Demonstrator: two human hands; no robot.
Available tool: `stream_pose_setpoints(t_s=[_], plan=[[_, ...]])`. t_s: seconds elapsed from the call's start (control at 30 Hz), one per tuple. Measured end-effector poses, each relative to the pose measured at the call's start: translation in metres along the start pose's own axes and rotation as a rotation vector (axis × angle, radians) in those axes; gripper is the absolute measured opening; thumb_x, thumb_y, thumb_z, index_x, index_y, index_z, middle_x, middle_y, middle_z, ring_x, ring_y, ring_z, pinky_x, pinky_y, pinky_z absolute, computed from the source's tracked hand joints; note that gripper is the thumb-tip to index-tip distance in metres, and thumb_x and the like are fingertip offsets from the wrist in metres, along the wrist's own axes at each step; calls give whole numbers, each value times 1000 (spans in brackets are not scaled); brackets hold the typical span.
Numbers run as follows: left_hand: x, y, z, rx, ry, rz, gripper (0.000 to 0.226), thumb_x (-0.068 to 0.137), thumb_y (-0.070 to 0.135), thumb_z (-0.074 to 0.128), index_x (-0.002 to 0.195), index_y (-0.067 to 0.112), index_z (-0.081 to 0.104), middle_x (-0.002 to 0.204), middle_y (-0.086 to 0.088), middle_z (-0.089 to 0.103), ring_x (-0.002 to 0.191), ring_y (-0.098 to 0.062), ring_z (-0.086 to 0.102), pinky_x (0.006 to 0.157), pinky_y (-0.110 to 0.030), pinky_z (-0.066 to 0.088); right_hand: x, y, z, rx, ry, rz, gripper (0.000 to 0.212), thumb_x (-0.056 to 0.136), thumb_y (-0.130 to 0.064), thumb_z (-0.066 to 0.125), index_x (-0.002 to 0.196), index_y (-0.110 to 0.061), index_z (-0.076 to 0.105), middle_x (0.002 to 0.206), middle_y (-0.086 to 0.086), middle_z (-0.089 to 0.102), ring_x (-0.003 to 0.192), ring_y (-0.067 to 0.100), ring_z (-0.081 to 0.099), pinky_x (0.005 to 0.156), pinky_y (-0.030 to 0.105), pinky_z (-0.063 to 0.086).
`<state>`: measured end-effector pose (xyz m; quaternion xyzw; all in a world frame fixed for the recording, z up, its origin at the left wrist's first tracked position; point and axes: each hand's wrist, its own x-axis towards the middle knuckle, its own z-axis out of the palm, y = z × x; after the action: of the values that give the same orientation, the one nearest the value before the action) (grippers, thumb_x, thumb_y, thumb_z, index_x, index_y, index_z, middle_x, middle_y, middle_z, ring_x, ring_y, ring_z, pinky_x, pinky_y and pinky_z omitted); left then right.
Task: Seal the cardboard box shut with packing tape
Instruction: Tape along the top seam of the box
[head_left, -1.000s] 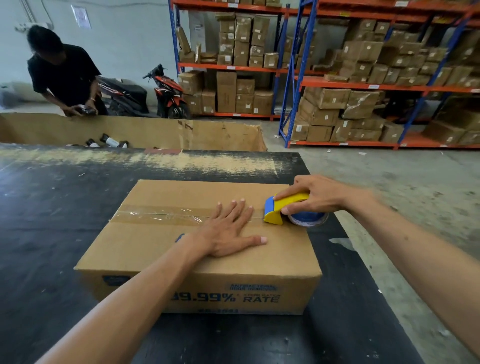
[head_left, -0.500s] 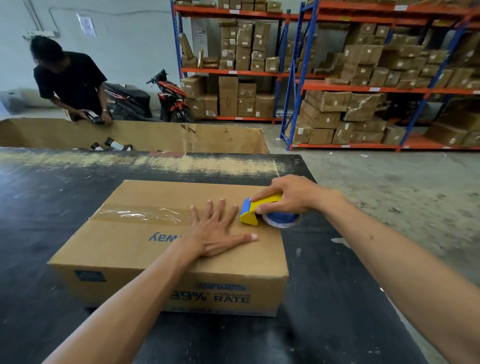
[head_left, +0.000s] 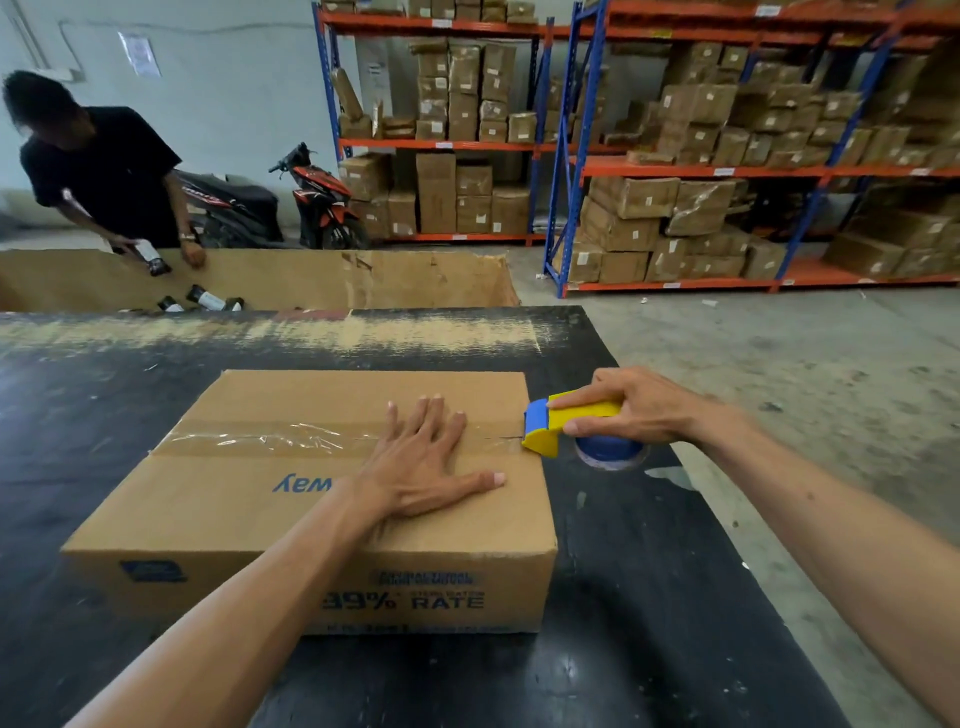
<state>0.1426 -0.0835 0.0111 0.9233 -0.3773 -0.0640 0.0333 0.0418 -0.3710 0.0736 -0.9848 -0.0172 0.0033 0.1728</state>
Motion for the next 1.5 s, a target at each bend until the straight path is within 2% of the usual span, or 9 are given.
stream_pose_setpoints(t_s=[0.2, 0.37, 0.77, 0.9, 1.13, 1.23, 1.3, 1.4, 1.5], plan=[[17, 67, 10, -117, -2, 32, 126, 66, 99, 23, 157, 18, -7, 164, -13, -15, 150, -28, -17, 119, -55, -9, -3, 6, 7, 55, 41, -2, 47, 79, -71, 64, 124, -59, 61, 95, -3, 54, 85, 9, 52, 70, 25, 36], [19, 64, 13, -56, 23, 21, 114, 74, 90, 29, 158, 19, -4, 165, -11, -12, 151, -28, -14, 120, -54, -7, -7, 13, 11, 84, 65, -5, 51, 76, -74, 63, 125, -59, 61, 93, -4, 53, 84, 10, 53, 74, 28, 41], [20, 64, 13, -49, 13, 29, 114, 74, 89, 30, 158, 20, -3, 165, -9, -13, 151, -26, -14, 121, -52, -8, -23, 35, 8, 90, 63, -35, 47, 75, -76, 60, 120, -62, 61, 93, -5, 54, 85, 13, 55, 74, 33, 45], [22, 63, 14, -41, 14, 39, 114, 75, 90, 28, 158, 19, -4, 165, -10, -13, 151, -26, -15, 120, -53, -9, -20, 31, 15, 23, 65, -60, 44, 76, -77, 57, 119, -65, 58, 89, -9, 50, 80, 7, 51, 67, 21, 33], [22, 65, 12, -12, -12, 43, 112, 77, 88, 28, 157, 17, -7, 164, -12, -15, 151, -28, -16, 120, -55, -8, -19, 25, 10, -69, 96, -127, 59, 75, -83, 48, 125, -56, 63, 85, -11, 43, 74, 3, 46, 63, 17, 29], [23, 66, 11, -2, -12, 32, 111, 78, 86, 30, 157, 17, -6, 164, -13, -13, 151, -29, -14, 120, -55, -6, -15, 20, 7, -337, -7, -173, 54, 75, -82, 50, 123, -59, 62, 88, -9, 45, 72, 8, 46, 62, 25, 31], [21, 67, 12, 1, -17, 27, 110, 78, 86, 30, 157, 19, -6, 164, -14, -13, 151, -30, -13, 120, -56, -6, -18, 18, 16, -474, -117, -190, 49, 78, -76, 53, 125, -61, 58, 92, -9, 45, 74, 10, 46, 63, 28, 30], [24, 68, 12, 44, 15, 75, 96, 79, 84, 26, 154, 39, -13, 164, -16, -10, 151, -38, -9, 117, -62, -2, -20, 18, 24, -465, -67, -143, 53, 79, -77, 50, 128, -59, 57, 94, -7, 44, 76, 12, 45, 64, 30, 32], [25, 70, 9, 86, -19, 116, 84, 81, 81, 23, 153, 47, -2, 165, -14, -9, 149, -44, -7, 115, -67, 0, -17, 17, 15, -427, -37, -88, 63, 71, -84, 38, 126, -61, 57, 93, -7, 47, 81, 14, 52, 66, 34, 42]])
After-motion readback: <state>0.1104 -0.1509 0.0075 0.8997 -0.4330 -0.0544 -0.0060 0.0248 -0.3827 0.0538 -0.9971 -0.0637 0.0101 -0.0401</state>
